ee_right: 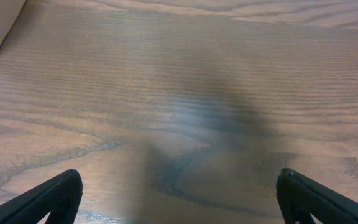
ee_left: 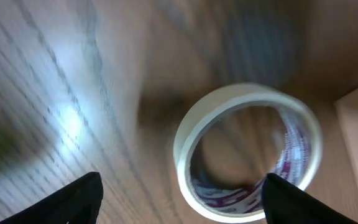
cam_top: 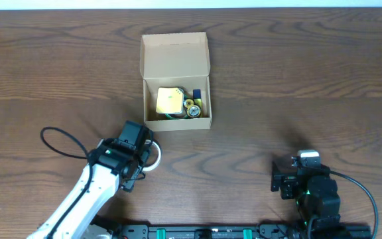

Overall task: Pack container
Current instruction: 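Move the left gripper to the white tape roll and grasp it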

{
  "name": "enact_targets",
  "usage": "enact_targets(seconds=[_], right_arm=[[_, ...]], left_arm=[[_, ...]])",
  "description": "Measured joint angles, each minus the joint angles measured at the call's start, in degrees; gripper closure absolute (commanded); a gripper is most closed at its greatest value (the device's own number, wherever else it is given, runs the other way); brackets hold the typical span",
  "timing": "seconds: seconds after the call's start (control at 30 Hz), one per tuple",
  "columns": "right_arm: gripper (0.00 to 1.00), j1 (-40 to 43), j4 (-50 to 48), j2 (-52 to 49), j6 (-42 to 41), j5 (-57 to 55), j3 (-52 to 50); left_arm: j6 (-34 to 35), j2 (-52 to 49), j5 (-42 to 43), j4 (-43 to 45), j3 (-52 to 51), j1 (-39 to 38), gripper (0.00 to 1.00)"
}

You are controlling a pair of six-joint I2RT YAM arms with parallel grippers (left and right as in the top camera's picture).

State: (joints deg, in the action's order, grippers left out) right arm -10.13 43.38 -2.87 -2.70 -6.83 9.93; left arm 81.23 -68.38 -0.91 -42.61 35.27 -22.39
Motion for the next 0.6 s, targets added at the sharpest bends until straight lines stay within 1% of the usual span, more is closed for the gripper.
enact_targets(seconds=[0.2, 0.33, 0.4, 0.5, 0.57, 0.6], right_arm=[[0.01, 0.0, 0.02, 0.0, 0.0, 0.0, 0.0], [0.01, 0.0, 0.02, 0.0, 0.0, 0.0, 0.0], [0.01, 0.0, 0.02, 0.0, 0.0, 0.0, 0.0], [0.01, 0.0, 0.02, 0.0, 0.0, 0.0, 0.0], [0.01, 0.0, 0.0, 0.0, 0.0, -0.02, 0.0], [0.01, 0.0, 0.02, 0.0, 0.0, 0.0, 0.0]], left_arm=[[1.79, -4.9, 4.87, 0.5, 0.0, 0.0, 0.18], [2.78, -7.63, 6.58, 2.58, 0.0, 0.0, 0.29], [3.28, -8.72, 6.88, 2.62, 0.0, 0.0, 0.3], [4.9, -10.71, 6.97, 2.67, 0.0, 0.0, 0.41], [5.92, -11.26, 7.02, 2.67, 0.0, 0.0, 0.5], [6.16, -11.34, 6.93, 2.78, 0.0, 0.0, 0.59]])
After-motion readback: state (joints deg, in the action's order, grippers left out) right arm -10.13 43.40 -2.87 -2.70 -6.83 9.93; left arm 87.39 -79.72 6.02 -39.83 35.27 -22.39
